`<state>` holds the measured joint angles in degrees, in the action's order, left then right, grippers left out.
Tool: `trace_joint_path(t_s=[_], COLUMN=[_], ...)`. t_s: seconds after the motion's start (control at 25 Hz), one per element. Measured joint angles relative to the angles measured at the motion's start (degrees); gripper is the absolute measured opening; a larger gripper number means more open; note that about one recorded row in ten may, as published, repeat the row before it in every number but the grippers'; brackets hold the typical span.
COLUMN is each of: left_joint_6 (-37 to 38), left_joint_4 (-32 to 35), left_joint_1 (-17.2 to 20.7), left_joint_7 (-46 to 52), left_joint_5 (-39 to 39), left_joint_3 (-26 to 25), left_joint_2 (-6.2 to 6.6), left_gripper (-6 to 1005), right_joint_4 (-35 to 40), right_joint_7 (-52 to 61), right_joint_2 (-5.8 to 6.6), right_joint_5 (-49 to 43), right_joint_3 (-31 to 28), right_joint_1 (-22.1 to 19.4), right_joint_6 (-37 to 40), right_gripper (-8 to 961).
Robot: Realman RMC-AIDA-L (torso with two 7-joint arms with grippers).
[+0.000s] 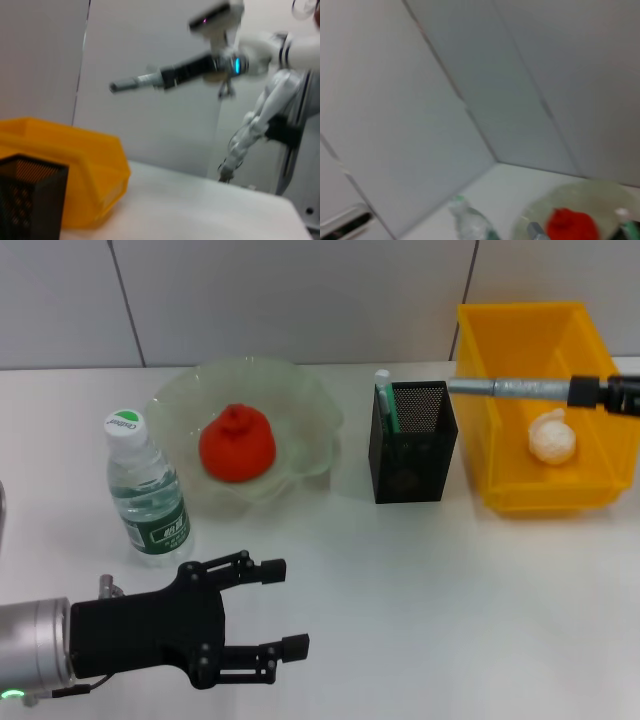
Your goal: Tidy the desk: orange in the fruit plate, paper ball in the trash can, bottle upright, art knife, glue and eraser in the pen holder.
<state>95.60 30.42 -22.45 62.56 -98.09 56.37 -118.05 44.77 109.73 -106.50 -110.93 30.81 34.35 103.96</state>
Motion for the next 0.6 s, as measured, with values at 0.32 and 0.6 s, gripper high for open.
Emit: trace_joint_path(t_s=[0.32,0.6], left_joint_6=[-2.4,-3.8], left_joint_4=[-2.8,-2.9], left_joint_1=[-0.7,-0.8], left_joint_7=[-3.8,-3.8], left_joint_5=[-0.4,-0.4], left_joint_3=[-0.3,-0.1], left_joint_2=[-0.07,-0.27], left_gripper=[873,873], right_joint_4=[12.2,11.1], right_joint_7=[17.4,28.0], right_joint_2=[2.59,4.62], right_joint_5=[-14.1,-31.8], right_joint_3=[0.4,10.3], right_joint_1=[9.6,24.5], right_joint_6=[0.0,-0.3], right_gripper=[198,205])
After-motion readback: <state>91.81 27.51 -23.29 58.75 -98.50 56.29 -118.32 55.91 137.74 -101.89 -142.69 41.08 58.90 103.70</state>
